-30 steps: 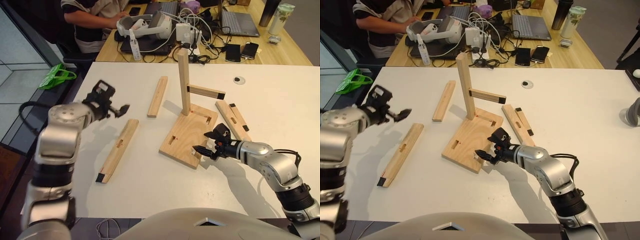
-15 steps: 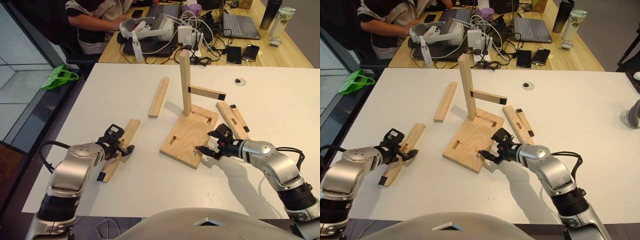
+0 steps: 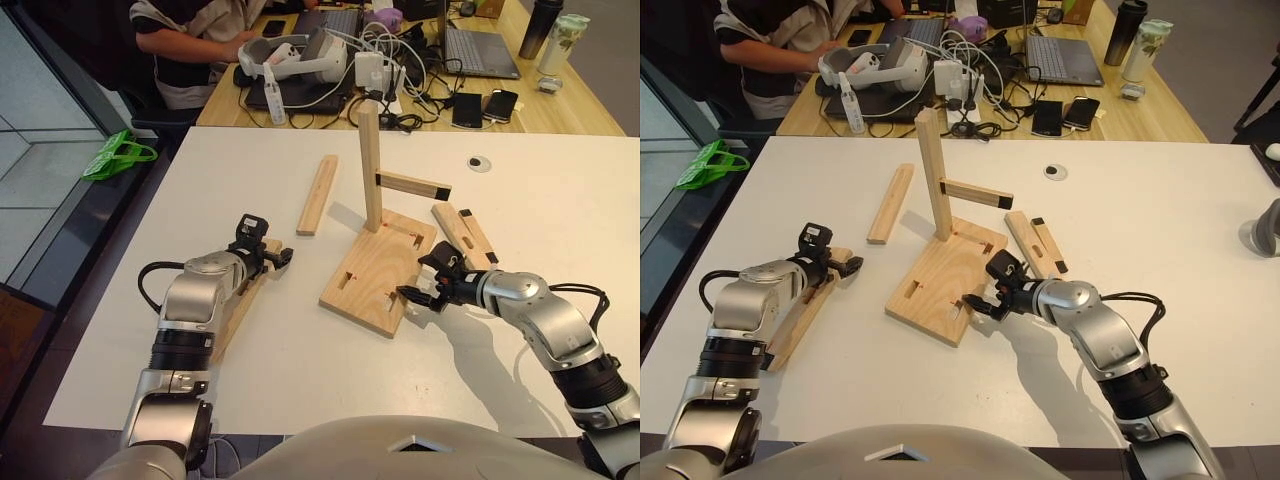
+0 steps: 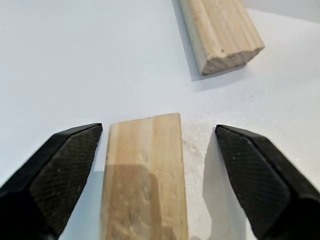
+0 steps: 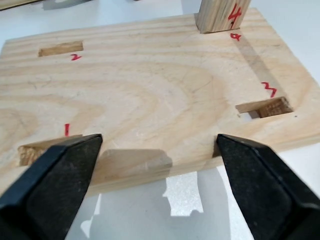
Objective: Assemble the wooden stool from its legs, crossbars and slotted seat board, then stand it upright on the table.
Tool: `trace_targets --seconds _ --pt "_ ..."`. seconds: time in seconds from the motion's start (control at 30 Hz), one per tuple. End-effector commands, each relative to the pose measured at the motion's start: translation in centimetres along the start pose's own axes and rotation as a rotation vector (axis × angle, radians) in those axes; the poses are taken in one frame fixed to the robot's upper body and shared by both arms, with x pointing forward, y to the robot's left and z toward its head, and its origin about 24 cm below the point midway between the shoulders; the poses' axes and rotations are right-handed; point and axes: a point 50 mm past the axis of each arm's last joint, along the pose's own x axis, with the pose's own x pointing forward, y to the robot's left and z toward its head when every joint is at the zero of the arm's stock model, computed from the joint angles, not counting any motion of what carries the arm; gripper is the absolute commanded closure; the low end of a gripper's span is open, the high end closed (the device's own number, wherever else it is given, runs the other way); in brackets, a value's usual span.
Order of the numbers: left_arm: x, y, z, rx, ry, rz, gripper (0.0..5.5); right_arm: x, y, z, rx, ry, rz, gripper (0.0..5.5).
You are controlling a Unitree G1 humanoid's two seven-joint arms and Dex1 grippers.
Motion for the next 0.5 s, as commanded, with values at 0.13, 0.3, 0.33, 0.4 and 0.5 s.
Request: trace_targets --seconds 0.13,0.3,0.33,0.4,0.5 --pt "-1.3 0.8 -1.6 0.079 0.088 0.023 1.38 0.0 -0.7 0.0 0.009 0.001 -0.056 1.25" --pt "-1.7 0.8 -1.3 0.01 0.071 0.06 1.38 0.2 -0.5 0.3 0.058 -0.054 -0.054 1.25" --pt "-1.9 0.6 -1.4 -0.003 0.072 0.058 1.38 0.2 -0.4 0.4 0.083 -0.07 -0.049 1.25" --pt "-2.3 0.3 -2.0 -0.013 0.087 0.062 1.38 0.2 0.2 -0.2 0.086 -0.052 -0.034 1.25" --pt "-2.6 -0.2 -2.7 -0.019 0.103 0.051 1.81 0.2 0.8 -0.6 0.079 -0.028 -0.013 1.25"
